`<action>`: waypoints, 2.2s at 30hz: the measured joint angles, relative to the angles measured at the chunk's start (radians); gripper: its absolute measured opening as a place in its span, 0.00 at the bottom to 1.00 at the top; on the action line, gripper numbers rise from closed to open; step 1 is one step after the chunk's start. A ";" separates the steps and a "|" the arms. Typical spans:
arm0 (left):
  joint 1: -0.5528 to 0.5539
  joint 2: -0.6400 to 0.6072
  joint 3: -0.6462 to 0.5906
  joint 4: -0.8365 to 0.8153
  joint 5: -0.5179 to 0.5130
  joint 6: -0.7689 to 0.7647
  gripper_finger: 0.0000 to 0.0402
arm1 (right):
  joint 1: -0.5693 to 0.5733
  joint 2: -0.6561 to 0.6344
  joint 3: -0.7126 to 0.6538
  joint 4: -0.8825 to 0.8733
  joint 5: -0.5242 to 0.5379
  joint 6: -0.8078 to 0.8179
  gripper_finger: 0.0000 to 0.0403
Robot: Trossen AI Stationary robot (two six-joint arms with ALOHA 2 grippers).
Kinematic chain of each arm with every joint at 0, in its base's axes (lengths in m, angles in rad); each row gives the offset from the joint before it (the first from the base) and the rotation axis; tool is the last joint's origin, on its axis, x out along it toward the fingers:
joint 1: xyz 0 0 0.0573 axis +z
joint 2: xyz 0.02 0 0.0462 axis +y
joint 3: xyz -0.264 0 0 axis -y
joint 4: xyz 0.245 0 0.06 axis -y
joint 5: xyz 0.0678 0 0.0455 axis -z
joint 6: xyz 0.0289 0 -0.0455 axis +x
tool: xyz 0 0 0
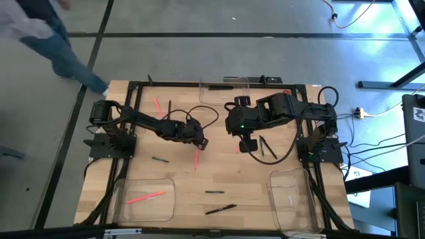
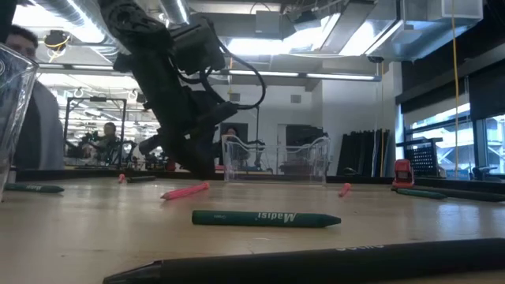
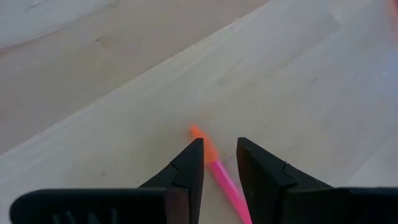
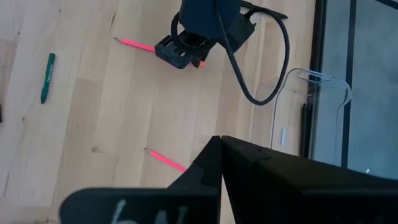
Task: Sort crayons/erasers/pens/pencils in bins
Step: Put the pink colored pencil into the bottom left transparent bin
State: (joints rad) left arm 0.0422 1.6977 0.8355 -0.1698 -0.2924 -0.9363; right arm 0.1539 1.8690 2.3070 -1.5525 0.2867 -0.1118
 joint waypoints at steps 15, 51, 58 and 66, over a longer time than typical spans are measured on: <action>0.000 0.025 0.001 0.000 -0.015 -0.004 0.22 | 0.000 0.000 0.000 -0.003 0.000 0.000 0.02; -0.031 0.087 0.003 -0.032 -0.078 0.287 0.09 | 0.000 0.000 0.000 -0.003 0.000 0.004 0.02; -0.031 0.087 0.003 -0.033 -0.075 0.295 0.03 | 0.000 0.000 0.000 -0.003 0.000 0.006 0.02; -0.037 0.048 -0.001 -0.036 -0.052 0.330 0.01 | 0.000 0.001 0.000 -0.002 0.000 0.006 0.02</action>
State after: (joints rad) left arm 0.0051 1.7459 0.8342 -0.2057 -0.3439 -0.6060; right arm 0.1537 1.8698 2.3070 -1.5547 0.2866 -0.1055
